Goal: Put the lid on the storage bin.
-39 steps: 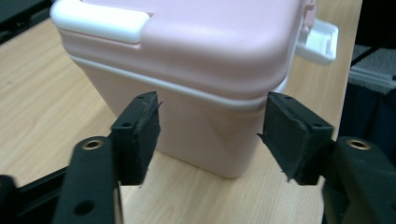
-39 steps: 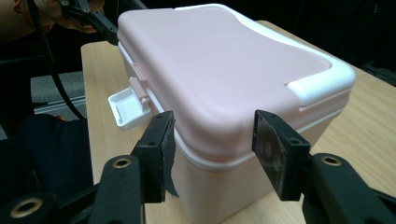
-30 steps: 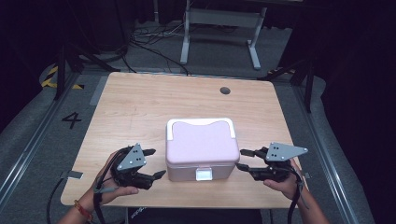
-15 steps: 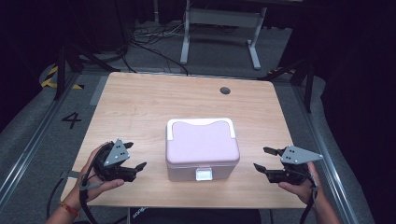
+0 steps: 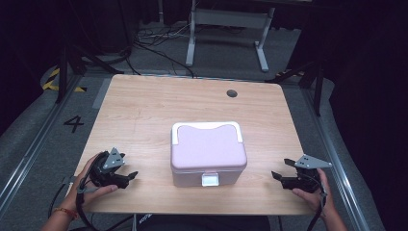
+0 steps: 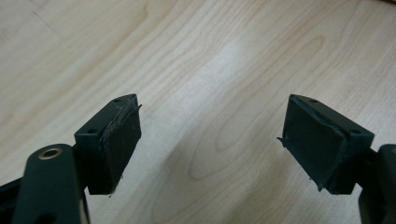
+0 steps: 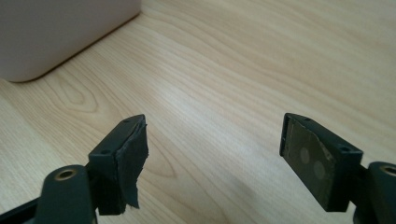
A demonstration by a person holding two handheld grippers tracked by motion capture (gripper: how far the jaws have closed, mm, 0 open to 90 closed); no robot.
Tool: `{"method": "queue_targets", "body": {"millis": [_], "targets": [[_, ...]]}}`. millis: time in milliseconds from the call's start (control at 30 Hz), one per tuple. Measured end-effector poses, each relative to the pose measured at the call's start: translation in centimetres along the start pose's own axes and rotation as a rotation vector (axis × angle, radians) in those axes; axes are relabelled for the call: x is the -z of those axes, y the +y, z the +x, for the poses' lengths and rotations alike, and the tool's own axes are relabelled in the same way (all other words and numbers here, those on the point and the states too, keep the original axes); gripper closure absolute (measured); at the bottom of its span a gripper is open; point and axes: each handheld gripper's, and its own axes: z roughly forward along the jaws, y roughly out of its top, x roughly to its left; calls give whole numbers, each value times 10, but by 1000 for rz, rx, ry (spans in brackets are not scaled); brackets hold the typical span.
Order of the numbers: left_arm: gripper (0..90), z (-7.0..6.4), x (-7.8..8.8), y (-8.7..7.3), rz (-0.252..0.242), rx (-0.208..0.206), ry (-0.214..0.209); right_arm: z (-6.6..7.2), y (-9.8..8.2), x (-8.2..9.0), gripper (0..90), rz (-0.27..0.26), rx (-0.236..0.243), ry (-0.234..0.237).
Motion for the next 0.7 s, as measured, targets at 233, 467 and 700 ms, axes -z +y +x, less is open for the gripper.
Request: {"method": "queue_targets", "body": {"millis": [233, 467, 700], "targets": [[182, 4, -5, -12, -11, 68, -21, -6, -17, -9, 196, 30, -72, -4], [169, 8, -6, -15, -9, 127, -41, -5, -17, -13, 152, 72, -67, -26], [167, 8, -6, -15, -10, 129, -44, -5, -17, -13, 151, 73, -69, -26]]}}
